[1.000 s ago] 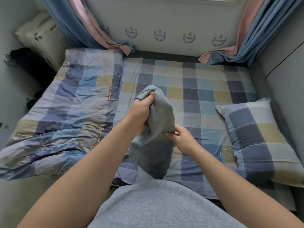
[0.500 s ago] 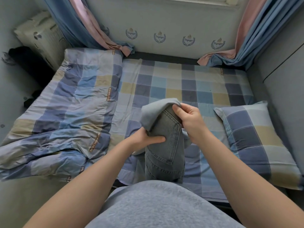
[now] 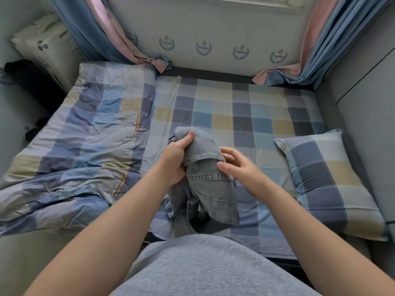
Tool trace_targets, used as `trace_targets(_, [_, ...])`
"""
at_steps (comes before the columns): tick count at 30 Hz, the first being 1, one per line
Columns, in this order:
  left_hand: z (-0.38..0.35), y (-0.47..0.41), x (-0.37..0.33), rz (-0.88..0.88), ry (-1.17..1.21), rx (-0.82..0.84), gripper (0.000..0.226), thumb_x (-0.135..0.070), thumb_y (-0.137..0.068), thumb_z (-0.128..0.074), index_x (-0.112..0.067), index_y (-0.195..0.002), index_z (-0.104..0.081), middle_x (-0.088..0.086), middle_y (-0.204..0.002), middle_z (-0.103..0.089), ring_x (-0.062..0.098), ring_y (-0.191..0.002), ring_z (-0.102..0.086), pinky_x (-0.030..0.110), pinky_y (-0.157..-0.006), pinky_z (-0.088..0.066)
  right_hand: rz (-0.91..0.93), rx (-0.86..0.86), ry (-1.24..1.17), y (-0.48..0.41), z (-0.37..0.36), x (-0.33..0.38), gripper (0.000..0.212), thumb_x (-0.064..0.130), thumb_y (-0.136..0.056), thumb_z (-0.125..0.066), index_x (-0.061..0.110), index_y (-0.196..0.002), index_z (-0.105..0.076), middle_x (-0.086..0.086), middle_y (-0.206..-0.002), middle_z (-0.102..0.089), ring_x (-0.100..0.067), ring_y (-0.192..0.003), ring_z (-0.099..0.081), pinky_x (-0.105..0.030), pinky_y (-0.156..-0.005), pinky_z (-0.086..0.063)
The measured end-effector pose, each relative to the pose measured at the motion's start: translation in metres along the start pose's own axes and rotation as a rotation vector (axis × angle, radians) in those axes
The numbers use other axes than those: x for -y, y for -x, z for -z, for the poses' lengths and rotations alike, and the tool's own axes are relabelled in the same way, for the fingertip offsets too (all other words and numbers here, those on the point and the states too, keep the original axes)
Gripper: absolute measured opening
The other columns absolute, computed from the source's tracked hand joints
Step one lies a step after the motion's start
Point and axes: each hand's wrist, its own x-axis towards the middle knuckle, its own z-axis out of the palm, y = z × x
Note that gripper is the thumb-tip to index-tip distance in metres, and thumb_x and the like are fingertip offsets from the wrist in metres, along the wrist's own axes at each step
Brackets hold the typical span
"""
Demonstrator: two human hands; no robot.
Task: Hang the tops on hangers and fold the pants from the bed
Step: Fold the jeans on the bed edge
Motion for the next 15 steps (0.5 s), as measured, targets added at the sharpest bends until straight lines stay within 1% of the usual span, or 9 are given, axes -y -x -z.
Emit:
trace_targets(2, [0.006, 0.002, -0.006, 0.034, 0.08, 0.012, 0.048, -0.039, -0.099, -0.057, -0.002, -0.128, -0.062, 0.017, -0.123, -0.07, 0.033, -0.114, -0.067, 0.049, -0.099, -0.053, -0.066, 0.052, 0.045, 0.008, -0.002, -0.013, 0.065, 0.048, -0.074, -0.081, 0.041, -0.131, -0.051, 0.017, -0.126, -0.066, -0.005, -0.114, -0.066, -0.023, -0.084, -0.056])
trace_targets(3, [0.009, 0.003, -0.008, 0.037, 0.111, 0.024, 0.049, -0.041, -0.1, -0.056, -0.002, -0.128, -0.063, 0.017, -0.123, -0.07, 0.033, -0.113, -0.068, 0.047, -0.095, -0.055, -0.099, 0.07, 0.074, 0.01, -0.005, -0.018, 0.074, 0.05, -0.071, -0.082, 0.043, -0.135, -0.046, 0.017, -0.128, -0.064, -0.005, -0.113, -0.066, -0.025, -0.085, -0.056])
trace_targets(4, [0.012, 0.003, -0.008, 0.038, 0.14, 0.037, 0.049, -0.041, -0.1, -0.055, -0.001, -0.127, -0.063, 0.017, -0.122, -0.07, 0.033, -0.112, -0.068, 0.046, -0.092, -0.056, -0.123, 0.088, 0.102, 0.013, -0.008, -0.023, 0.078, 0.05, -0.07, -0.083, 0.044, -0.138, -0.044, 0.017, -0.127, -0.065, -0.004, -0.113, -0.066, -0.024, -0.086, -0.055])
trace_targets(5, [0.015, 0.004, -0.007, 0.039, 0.159, 0.047, 0.048, -0.041, -0.1, -0.054, -0.001, -0.126, -0.064, 0.017, -0.122, -0.07, 0.033, -0.111, -0.069, 0.045, -0.089, -0.057, -0.128, 0.089, 0.121, 0.014, -0.013, -0.028, 0.076, 0.047, -0.071, -0.083, 0.041, -0.137, -0.046, 0.018, -0.123, -0.067, -0.003, -0.11, -0.066, -0.022, -0.084, -0.055])
trace_targets(7, [0.018, 0.005, -0.004, 0.047, 0.158, 0.048, 0.049, -0.041, -0.1, -0.054, -0.002, -0.127, -0.064, 0.017, -0.124, -0.069, 0.033, -0.113, -0.068, 0.045, -0.09, -0.056, -0.091, 0.031, 0.119, 0.013, -0.019, -0.036, 0.05, 0.035, -0.079, -0.081, 0.032, -0.125, -0.059, 0.015, -0.109, -0.073, -0.003, -0.102, -0.07, -0.018, -0.077, -0.054])
trace_targets(9, [0.02, 0.004, -0.002, 0.046, 0.144, 0.034, 0.049, -0.04, -0.1, -0.054, -0.002, -0.129, -0.062, 0.017, -0.125, -0.069, 0.033, -0.114, -0.067, 0.046, -0.093, -0.055, -0.024, -0.069, 0.11, 0.009, -0.021, -0.038, 0.021, 0.012, -0.09, -0.073, 0.02, -0.109, -0.068, 0.011, -0.092, -0.076, -0.003, -0.088, -0.071, -0.017, -0.072, -0.053])
trace_targets(11, [0.024, 0.002, -0.002, 0.05, 0.131, 0.015, 0.048, -0.04, -0.101, -0.053, -0.003, -0.13, -0.062, 0.017, -0.126, -0.068, 0.032, -0.115, -0.067, 0.046, -0.095, -0.055, 0.029, -0.151, 0.152, 0.007, -0.018, -0.033, 0.013, 0.004, -0.093, -0.067, 0.014, -0.099, -0.071, 0.009, -0.083, -0.074, -0.001, -0.079, -0.068, -0.018, -0.07, -0.053])
trace_targets(14, [0.031, -0.001, -0.004, 0.063, 0.019, -0.02, 0.047, -0.042, -0.099, -0.057, -0.006, -0.13, -0.062, 0.014, -0.124, -0.07, 0.03, -0.114, -0.068, 0.046, -0.099, -0.053, 0.054, -0.22, 0.22, 0.005, -0.011, -0.023, 0.005, 0.007, -0.095, -0.066, 0.007, -0.092, -0.07, 0.003, -0.08, -0.069, -0.004, -0.074, -0.062, -0.021, -0.069, -0.051])
trace_targets(15, [0.031, -0.001, -0.005, 0.068, -0.049, -0.02, 0.05, -0.043, -0.097, -0.06, -0.007, -0.131, -0.062, 0.013, -0.123, -0.071, 0.03, -0.113, -0.068, 0.046, -0.1, -0.053, 0.053, -0.244, 0.22, 0.004, -0.01, -0.02, 0.009, 0.009, -0.095, -0.066, 0.002, -0.093, -0.069, -0.002, -0.08, -0.067, -0.007, -0.075, -0.06, -0.024, -0.069, -0.05])
